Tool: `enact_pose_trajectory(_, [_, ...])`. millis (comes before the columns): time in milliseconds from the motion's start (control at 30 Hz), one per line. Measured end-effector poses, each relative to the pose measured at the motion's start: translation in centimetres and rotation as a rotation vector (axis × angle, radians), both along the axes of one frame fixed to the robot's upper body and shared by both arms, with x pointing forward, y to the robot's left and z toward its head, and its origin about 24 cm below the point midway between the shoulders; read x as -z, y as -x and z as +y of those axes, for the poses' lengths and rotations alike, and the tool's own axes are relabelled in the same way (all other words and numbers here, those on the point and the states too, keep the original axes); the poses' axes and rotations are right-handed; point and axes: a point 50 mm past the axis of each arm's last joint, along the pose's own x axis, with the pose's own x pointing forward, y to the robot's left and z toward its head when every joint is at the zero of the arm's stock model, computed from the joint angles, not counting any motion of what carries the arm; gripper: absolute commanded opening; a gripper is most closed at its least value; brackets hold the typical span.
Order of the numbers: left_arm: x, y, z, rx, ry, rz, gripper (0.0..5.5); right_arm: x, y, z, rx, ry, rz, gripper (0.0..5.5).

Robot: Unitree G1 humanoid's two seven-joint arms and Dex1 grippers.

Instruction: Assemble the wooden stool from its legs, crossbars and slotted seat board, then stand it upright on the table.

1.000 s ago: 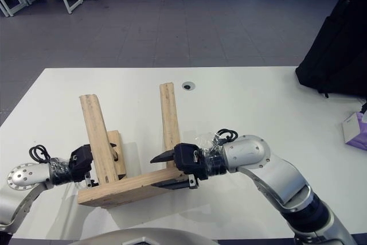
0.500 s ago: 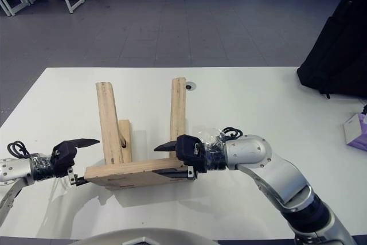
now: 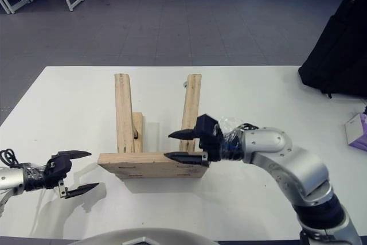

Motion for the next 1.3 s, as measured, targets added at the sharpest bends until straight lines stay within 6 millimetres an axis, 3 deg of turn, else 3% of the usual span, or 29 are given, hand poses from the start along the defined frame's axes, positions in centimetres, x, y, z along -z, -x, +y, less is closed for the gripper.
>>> enact_pose_trajectory(67, [-0.3,0.0,-0.5,0.012,0.021,-0.004,5.3,-1.3,-0.2,-0.4,-0.003,-0.064,0.004,2.51])
enact_pose_trajectory(133, [-0.9,-0.1,-0.9,0.017,0.055,-0.012,4.94,-2.4,-0.6,-1.2,0.019,-0.124,0.008,2.51])
enact_pose_trajectory(233, [-1.7,0.4,-1.0,0.012,0.115,-0.002,4.49,-2.6,-1.1,-4.6,0.109,-0.142,0.042,2.51])
enact_pose_trajectory(400, [-1.1,1.0,-2.7,0.103,0.184,0.052,3.69,0.4,-0.3,-9.4,0.205,-0.12,0.219,2.51])
enact_pose_trajectory(500, [-0.6,0.2,-3.7,0.159,0.183,0.062,3.13,2.8,0.1,-10.3,0.227,-0.052,0.264,2.51])
enact_pose_trajectory(667, [0.1,-0.7,-4.2,0.175,0.167,0.047,2.5,7.4,1.6,-11.8,0.219,0.238,0.243,2.51])
enact_pose_trajectory(800, [0.8,-1.2,-4.6,0.206,0.131,0.017,2.5,9.0,1.6,-10.8,0.148,0.311,0.208,2.51])
enact_pose_trajectory(1300, [2.4,-2.6,-5.6,0.3,0.081,-0.012,2.5,11.9,-0.2,-6.0,-0.01,0.283,0.104,2.51])
